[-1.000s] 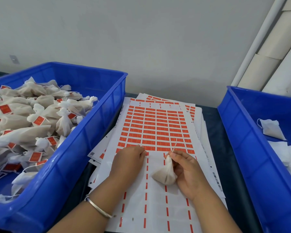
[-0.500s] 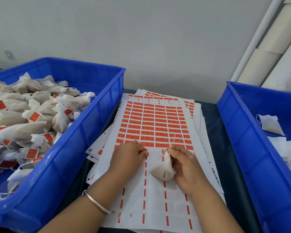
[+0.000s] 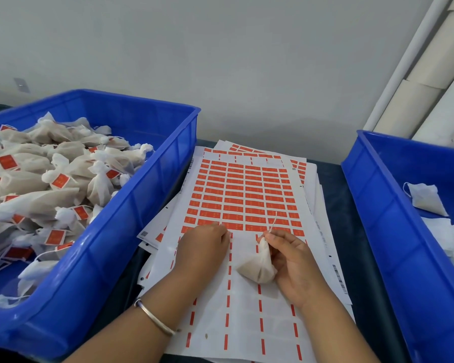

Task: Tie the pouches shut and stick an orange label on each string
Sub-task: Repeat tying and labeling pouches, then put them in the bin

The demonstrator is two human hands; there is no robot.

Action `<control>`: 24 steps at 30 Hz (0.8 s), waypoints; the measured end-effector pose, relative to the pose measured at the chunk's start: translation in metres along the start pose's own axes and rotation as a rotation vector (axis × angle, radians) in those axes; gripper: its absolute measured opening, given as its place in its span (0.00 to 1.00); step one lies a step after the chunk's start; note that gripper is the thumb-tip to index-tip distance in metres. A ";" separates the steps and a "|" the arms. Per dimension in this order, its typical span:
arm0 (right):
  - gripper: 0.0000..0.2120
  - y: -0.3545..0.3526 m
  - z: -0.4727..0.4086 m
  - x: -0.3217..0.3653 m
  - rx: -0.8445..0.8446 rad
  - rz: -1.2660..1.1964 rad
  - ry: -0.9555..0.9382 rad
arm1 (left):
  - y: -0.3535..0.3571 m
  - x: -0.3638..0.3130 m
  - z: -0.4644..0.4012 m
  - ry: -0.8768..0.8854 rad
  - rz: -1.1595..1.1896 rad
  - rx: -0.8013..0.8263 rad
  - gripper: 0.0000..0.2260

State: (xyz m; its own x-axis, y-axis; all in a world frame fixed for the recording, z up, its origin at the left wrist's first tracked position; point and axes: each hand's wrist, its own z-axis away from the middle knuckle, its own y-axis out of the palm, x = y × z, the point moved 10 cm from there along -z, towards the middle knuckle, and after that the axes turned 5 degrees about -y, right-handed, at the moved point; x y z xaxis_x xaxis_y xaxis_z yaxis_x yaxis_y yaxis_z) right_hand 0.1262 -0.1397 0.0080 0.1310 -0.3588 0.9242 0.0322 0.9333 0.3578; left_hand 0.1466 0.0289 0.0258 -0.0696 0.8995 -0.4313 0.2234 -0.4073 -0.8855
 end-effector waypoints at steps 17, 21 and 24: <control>0.06 -0.008 -0.001 0.023 -0.035 -0.043 -0.094 | -0.032 0.046 -0.001 -0.447 0.801 -0.194 0.08; 0.11 -0.010 0.002 0.035 -0.041 0.052 -0.167 | -0.039 0.006 -0.006 -0.351 0.851 -0.075 0.04; 0.13 -0.012 0.004 0.041 -0.073 0.116 -0.208 | -0.039 -0.035 -0.003 -0.264 0.925 0.008 0.05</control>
State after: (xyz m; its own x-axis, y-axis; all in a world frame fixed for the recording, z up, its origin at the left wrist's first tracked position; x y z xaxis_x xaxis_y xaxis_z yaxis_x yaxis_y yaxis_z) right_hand 0.1271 -0.1655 0.0419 -0.0683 -0.2379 0.9689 0.1012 0.9645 0.2440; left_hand 0.1429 0.0133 0.0758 -0.0865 0.1572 -0.9838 0.2930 -0.9398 -0.1759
